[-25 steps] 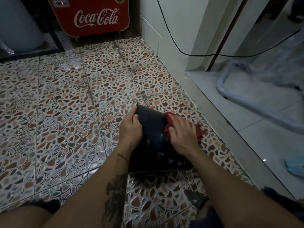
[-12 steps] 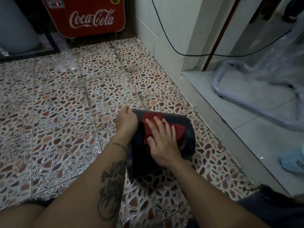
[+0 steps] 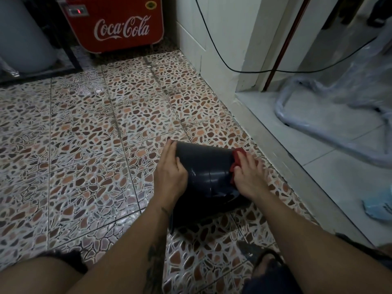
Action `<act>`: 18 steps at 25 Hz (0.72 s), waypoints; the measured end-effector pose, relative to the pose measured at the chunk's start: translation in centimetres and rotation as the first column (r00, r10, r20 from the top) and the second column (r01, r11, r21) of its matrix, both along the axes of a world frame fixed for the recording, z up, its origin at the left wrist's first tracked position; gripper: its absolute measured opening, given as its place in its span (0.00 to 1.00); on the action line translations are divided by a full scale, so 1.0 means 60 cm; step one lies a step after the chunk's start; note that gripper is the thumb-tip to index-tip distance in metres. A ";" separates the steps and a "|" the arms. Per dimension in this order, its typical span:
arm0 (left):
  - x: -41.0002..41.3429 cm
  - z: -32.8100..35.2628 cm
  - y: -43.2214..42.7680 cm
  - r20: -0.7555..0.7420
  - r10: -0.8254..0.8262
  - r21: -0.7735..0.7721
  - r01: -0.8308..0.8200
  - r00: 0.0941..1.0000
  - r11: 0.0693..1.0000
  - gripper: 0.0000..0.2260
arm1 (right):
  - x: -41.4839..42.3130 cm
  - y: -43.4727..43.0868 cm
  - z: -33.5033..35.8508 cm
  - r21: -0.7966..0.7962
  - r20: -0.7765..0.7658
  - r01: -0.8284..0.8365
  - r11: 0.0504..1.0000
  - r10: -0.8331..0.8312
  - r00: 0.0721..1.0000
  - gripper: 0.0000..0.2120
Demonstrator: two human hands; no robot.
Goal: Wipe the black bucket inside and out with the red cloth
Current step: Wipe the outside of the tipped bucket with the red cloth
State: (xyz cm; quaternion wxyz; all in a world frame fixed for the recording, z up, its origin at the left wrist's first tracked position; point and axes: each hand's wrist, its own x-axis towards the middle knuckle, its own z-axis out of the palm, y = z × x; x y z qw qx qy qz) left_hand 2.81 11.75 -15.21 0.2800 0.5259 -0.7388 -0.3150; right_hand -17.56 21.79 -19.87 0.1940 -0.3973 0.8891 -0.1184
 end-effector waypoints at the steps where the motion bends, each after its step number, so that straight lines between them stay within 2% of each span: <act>1: -0.001 -0.001 -0.007 0.002 0.007 0.009 -0.007 1.000 1.000 0.22 | 0.021 -0.003 0.007 -0.028 -0.006 -0.036 0.999 0.036 0.999 0.28; 4: -0.012 -0.001 -0.027 -0.008 0.037 0.041 -0.037 0.999 0.998 0.22 | 0.101 -0.011 0.024 -0.176 -0.016 -0.254 0.951 0.255 0.967 0.31; 7: -0.024 0.002 -0.050 0.009 0.035 0.068 -0.035 0.999 0.997 0.22 | 0.142 -0.026 0.024 -0.208 -0.011 -0.397 0.894 0.403 0.915 0.32; 10: -0.019 0.002 -0.057 0.110 -0.053 0.011 0.052 0.992 0.999 0.24 | 0.120 -0.047 0.017 -0.191 -0.041 -0.389 0.901 0.388 0.921 0.31; 14: 0.015 -0.010 -0.010 0.273 -0.132 -0.141 0.175 0.953 0.975 0.27 | 0.070 -0.100 0.017 -0.174 -0.030 -0.295 0.940 0.294 0.955 0.28; 18: 0.023 -0.006 0.005 0.378 -0.127 -0.144 0.194 0.917 0.970 0.29 | 0.008 -0.085 0.007 -0.143 -0.051 -0.179 0.973 0.173 0.984 0.26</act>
